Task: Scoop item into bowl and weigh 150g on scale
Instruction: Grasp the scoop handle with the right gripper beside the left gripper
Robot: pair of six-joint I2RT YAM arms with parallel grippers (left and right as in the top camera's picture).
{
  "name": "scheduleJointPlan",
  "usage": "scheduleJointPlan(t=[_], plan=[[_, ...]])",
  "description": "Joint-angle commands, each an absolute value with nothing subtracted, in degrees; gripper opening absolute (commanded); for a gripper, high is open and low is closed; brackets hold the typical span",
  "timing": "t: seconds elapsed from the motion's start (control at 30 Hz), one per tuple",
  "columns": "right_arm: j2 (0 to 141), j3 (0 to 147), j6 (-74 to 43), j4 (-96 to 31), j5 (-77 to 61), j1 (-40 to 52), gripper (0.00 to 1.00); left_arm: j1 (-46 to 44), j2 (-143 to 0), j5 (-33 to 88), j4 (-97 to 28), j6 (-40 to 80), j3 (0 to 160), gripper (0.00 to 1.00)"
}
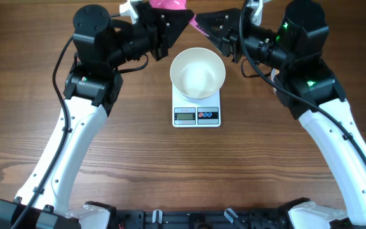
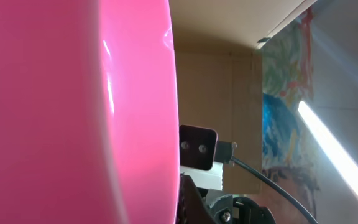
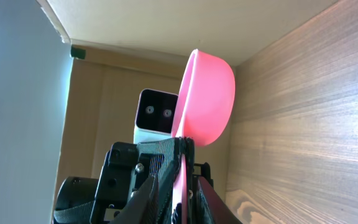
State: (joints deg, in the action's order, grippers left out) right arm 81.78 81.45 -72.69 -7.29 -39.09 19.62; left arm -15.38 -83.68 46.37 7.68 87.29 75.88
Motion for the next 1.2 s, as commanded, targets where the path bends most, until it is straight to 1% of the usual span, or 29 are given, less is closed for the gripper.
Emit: scheduleJointPlan(t=[0.0, 0.8, 1.17], plan=[[82.2, 81.5, -70.9, -7.1, -38.7, 19.4, 0.20, -15.6, -83.5, 47.4, 7.9, 85.9, 76.2, 0.04], [82.2, 81.5, -73.9, -7.2, -43.3, 19.4, 0.18, -15.6, -83.5, 46.9, 7.9, 85.9, 76.2, 0.04], [82.2, 81.5, -73.5, -7.2, -42.4, 19.4, 0.05, -15.6, -83.5, 47.1, 7.9, 85.9, 76.2, 0.04]])
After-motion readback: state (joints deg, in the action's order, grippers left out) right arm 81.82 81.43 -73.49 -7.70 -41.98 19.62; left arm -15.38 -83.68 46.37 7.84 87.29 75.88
